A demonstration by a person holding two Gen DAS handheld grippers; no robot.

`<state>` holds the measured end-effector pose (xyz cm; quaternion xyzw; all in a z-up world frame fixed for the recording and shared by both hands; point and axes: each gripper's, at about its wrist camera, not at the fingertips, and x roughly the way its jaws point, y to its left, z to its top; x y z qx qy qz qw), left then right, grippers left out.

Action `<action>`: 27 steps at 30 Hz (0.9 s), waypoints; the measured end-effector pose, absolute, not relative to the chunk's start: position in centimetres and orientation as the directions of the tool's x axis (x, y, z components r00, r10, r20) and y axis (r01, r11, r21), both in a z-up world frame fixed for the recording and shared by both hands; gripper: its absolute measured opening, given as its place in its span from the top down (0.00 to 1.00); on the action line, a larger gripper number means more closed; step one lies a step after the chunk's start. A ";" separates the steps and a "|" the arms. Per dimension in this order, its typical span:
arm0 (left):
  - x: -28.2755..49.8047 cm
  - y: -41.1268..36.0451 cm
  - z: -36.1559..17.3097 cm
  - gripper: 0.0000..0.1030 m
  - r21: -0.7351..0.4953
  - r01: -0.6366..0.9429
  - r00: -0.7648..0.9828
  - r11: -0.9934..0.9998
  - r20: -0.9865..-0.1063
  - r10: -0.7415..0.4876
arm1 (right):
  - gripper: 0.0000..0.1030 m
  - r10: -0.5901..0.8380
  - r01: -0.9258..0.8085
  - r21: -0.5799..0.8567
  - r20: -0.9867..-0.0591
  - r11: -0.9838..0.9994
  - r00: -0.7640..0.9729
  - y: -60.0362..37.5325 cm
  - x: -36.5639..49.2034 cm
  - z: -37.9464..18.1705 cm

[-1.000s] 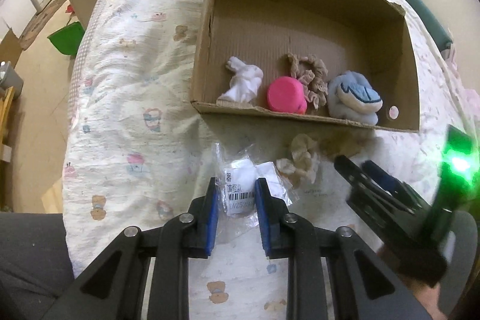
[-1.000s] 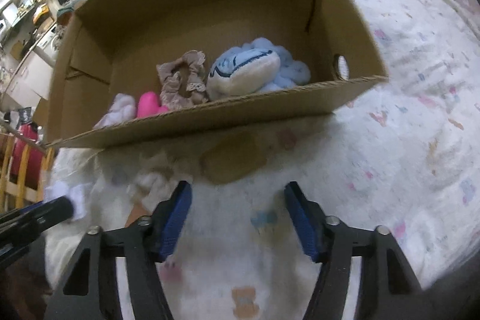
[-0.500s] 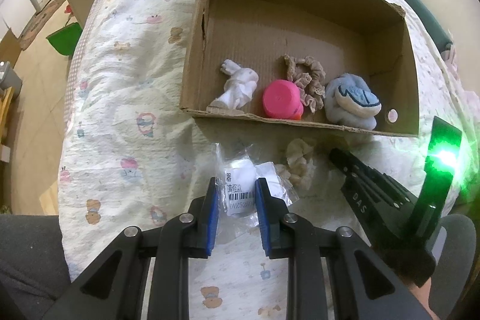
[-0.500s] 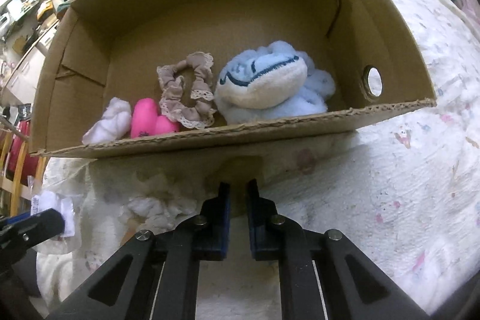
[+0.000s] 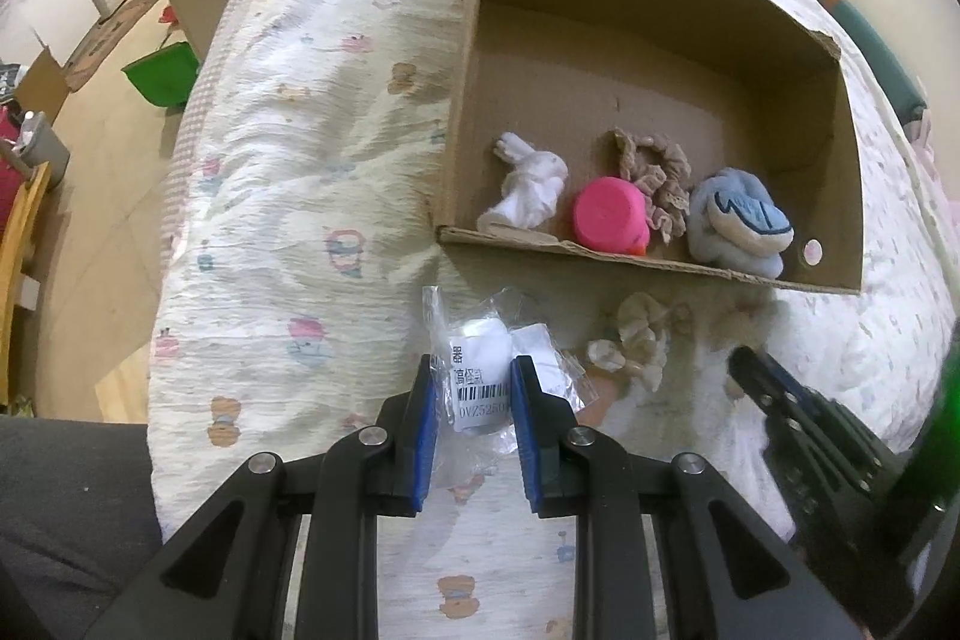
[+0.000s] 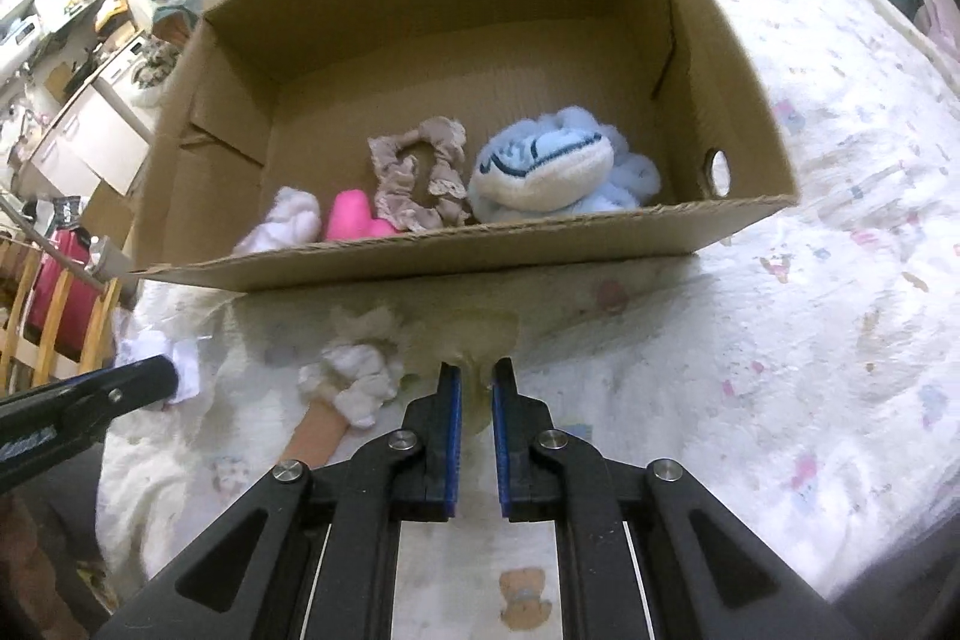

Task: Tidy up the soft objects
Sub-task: 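Grasp the beige sheer scrap with the right gripper while the left gripper holds the bag, then carry the plastic bag and beige scrap into the box with both grippers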

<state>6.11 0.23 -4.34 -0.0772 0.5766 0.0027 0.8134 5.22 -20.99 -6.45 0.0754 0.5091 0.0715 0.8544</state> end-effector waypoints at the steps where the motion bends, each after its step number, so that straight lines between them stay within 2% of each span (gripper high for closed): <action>1: 6.0 0.3 -4.2 0.80 -0.119 -0.095 0.339 0.988 -0.937 -0.081 | 0.90 0.204 -0.047 0.207 -0.856 0.977 0.475 -21.4 5.1 -6.0; 15: 4.9 0.0 -2.3 0.80 -0.028 -0.075 0.438 0.997 -0.899 0.008 | 0.90 0.251 -0.072 0.257 -0.785 0.964 0.566 -21.8 2.0 -0.8; 27: 4.7 -0.7 2.3 0.80 -0.045 -0.047 0.581 0.998 -0.814 -0.009 | 0.89 0.283 -0.113 0.277 -0.710 0.954 0.645 -22.9 3.0 3.3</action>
